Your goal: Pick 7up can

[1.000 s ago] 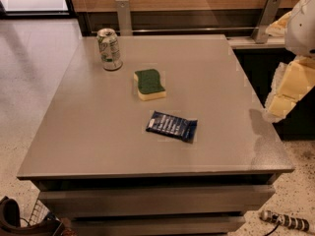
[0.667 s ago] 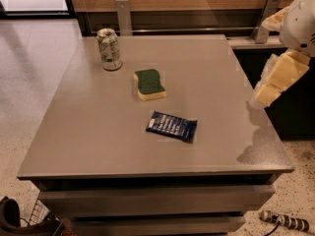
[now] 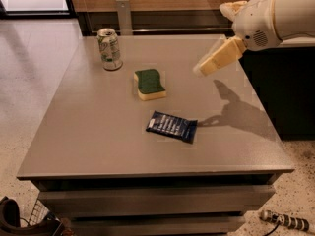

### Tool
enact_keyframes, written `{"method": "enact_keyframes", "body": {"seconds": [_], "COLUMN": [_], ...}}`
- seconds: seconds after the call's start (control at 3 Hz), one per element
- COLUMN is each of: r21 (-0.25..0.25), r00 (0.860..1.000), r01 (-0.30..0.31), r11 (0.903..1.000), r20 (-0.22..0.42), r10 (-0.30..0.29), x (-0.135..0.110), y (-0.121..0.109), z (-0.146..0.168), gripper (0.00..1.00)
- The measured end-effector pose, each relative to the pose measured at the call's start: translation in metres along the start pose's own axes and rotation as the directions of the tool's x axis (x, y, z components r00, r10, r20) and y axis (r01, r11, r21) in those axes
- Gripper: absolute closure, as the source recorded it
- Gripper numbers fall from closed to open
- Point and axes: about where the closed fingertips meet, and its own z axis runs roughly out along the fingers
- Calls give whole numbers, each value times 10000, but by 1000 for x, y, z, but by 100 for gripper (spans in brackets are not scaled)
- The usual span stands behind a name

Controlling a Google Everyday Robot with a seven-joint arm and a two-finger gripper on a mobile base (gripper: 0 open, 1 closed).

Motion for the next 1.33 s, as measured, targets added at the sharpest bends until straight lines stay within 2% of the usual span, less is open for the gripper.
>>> {"method": "enact_keyframes", "body": {"seconds": [0.33, 0.67, 1.0, 1.33], "r21": [18, -82, -107, -148], "r00": [9797, 9500, 9468, 9282], "r01": [-389, -617, -660, -917], "r11": [9992, 9981, 9978, 9957], "r20": [1967, 3061, 3151, 3609], "r10": [378, 613, 660, 908], "x": [-29, -53, -54, -54], "y": [-6, -3, -4, -14], "z": [40, 70, 78, 108], "gripper": [0, 0, 0, 0]}}
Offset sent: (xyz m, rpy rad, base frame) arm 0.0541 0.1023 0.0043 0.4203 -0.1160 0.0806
